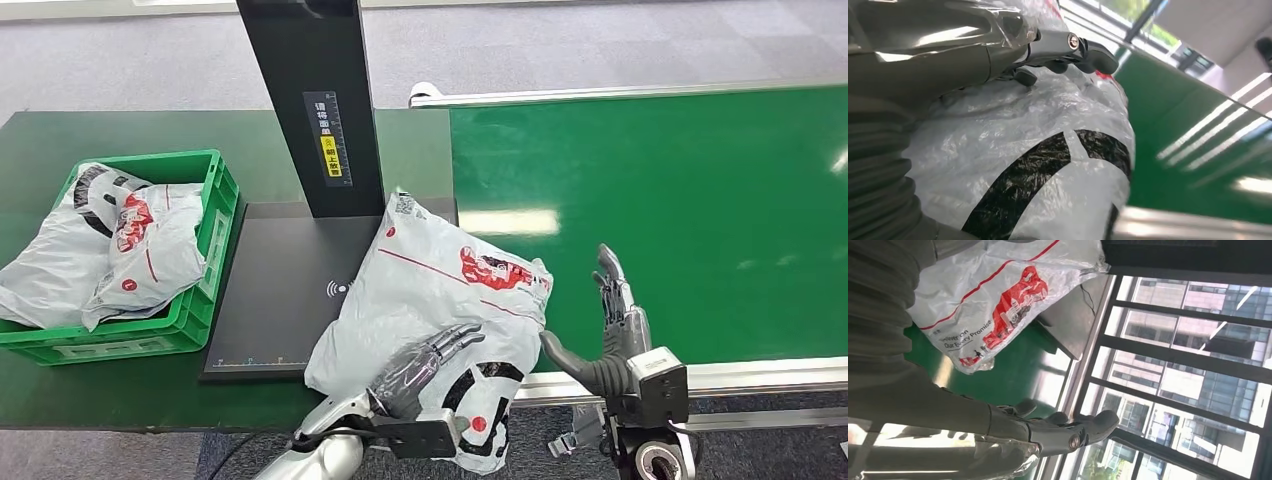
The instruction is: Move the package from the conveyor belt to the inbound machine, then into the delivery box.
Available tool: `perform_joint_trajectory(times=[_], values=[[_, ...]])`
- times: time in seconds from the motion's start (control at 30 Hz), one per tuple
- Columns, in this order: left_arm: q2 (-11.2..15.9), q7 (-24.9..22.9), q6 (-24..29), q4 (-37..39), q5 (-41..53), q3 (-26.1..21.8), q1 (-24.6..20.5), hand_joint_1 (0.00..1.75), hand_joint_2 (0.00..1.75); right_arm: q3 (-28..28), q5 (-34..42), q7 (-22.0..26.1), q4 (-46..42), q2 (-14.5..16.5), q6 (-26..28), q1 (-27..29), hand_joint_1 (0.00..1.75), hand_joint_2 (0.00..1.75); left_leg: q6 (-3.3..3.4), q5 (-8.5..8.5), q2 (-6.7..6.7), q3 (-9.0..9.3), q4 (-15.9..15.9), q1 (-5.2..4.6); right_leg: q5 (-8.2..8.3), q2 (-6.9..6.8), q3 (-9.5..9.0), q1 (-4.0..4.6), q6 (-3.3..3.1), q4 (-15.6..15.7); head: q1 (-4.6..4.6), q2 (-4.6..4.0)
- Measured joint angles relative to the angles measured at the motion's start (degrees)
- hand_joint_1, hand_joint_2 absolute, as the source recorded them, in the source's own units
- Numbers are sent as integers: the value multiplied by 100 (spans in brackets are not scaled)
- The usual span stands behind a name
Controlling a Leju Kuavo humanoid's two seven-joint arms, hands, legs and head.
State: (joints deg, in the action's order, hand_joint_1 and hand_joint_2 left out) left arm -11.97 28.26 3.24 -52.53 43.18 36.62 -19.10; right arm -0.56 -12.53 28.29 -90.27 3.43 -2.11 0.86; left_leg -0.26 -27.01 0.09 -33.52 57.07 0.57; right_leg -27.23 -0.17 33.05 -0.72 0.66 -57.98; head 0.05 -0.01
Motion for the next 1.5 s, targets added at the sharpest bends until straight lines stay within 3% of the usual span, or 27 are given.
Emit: perform_joint_trajectory(times=[0.03,0.07,0.23,0.83,1.1,1.13,1.23,1.27,1.5], values=[[-24,-135,285,71,217,77,-53,145,175,26,10,-5,-43,15,4,12,0,175,0,0,0,0,0,0,0,0,0,0,0,0,1,1],[-49,-256,544,139,408,150,-106,174,175,52,15,-10,-87,31,6,30,0,175,0,0,0,0,0,0,0,0,0,0,0,0,0,0],[-145,-491,1108,380,647,300,-323,175,175,149,19,-37,-256,104,6,149,0,175,0,0,1,-1,0,0,0,0,0,0,0,0,1,0],[-186,-492,1268,559,556,326,-421,175,175,231,19,-42,-366,151,6,218,0,175,0,0,2,0,0,0,0,0,0,0,0,0,1,0],[-46,-146,2016,-304,1,-34,-327,175,175,267,57,-49,-420,195,1,325,0,175,0,0,2,-2,-1,1,0,0,-1,1,0,-1,0,0],[-6,-130,2115,-533,-56,-140,-300,167,175,270,69,-49,-421,200,3,339,0,175,0,0,2,-2,-1,1,0,0,-1,1,0,-1,0,-1],[139,-114,2342,-1201,-222,-515,-252,36,175,290,103,-40,-421,212,37,374,0,175,-1,0,2,-2,-1,1,0,0,-1,2,-1,-2,-1,-1],[195,-108,2368,-1408,-317,-653,-242,0,175,296,114,-36,-421,215,52,380,0,175,-1,1,2,-2,-1,1,0,0,-1,3,-1,-2,-1,-1],[408,93,2012,-2219,-998,-1306,-147,0,175,316,140,-29,-420,221,96,378,0,175,0,1,0,-2,-1,1,-1,0,-3,2,0,-2,1,0]])
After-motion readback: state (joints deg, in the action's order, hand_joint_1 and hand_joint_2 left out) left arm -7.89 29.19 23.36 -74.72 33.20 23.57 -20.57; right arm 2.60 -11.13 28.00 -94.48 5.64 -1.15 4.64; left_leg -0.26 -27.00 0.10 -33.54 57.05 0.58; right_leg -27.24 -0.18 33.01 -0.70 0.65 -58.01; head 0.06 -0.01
